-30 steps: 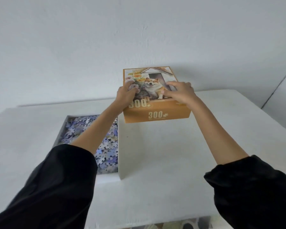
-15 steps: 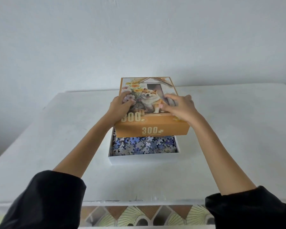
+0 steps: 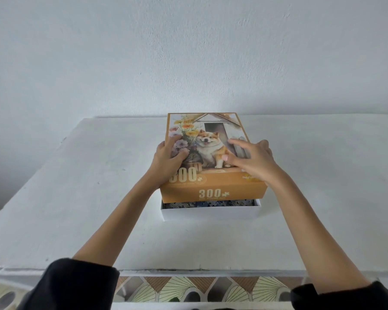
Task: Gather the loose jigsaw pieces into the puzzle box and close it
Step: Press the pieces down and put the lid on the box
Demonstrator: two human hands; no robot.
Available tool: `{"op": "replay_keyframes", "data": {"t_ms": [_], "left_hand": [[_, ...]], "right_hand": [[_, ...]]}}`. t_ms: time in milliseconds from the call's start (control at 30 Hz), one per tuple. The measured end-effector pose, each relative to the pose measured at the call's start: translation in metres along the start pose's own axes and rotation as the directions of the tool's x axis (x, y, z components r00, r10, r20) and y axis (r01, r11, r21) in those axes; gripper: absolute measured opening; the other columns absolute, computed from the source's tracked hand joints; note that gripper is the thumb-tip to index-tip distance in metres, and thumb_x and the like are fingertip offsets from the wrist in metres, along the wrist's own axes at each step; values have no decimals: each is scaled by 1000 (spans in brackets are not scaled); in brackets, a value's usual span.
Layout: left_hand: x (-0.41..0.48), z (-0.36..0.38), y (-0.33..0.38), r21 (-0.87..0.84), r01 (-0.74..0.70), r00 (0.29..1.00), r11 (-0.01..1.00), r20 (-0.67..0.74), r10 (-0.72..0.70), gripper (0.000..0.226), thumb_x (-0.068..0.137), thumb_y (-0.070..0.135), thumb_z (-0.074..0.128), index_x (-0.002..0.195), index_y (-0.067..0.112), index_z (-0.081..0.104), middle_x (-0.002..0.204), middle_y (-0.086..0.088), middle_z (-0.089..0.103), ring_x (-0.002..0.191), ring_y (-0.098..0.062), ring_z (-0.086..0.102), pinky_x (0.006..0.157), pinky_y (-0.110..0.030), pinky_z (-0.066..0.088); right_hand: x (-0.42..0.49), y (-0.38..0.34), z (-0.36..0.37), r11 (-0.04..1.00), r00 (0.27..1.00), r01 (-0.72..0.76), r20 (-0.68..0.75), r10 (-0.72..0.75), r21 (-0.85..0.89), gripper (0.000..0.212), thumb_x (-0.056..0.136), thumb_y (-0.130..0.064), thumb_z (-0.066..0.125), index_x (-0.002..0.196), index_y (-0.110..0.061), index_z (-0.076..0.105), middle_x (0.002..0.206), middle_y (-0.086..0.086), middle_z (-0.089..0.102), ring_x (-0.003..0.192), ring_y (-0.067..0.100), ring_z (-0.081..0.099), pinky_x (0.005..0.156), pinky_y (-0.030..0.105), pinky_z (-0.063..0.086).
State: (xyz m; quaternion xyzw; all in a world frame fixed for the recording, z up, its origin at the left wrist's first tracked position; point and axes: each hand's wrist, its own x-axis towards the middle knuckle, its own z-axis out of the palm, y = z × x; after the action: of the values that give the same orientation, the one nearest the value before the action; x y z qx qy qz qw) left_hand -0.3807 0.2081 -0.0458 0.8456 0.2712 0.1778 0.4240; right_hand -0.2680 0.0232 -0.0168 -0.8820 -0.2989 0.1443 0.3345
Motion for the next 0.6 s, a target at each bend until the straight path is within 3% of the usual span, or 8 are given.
{"op": "replay_keyframes", "data": {"t_ms": [600], "left_hand": [[-13,-5,0,67,-4,999,998,38,2,47,93,35,48,138,27,35,138,-14,38,114,-28,51,61,-11,39]], "right_hand": [[-14,2,7,992,1000,9,-14,-11,-123,61,81,-60,52,137,-43,34,122,11,32,127,33,30,94,40,36]]}}
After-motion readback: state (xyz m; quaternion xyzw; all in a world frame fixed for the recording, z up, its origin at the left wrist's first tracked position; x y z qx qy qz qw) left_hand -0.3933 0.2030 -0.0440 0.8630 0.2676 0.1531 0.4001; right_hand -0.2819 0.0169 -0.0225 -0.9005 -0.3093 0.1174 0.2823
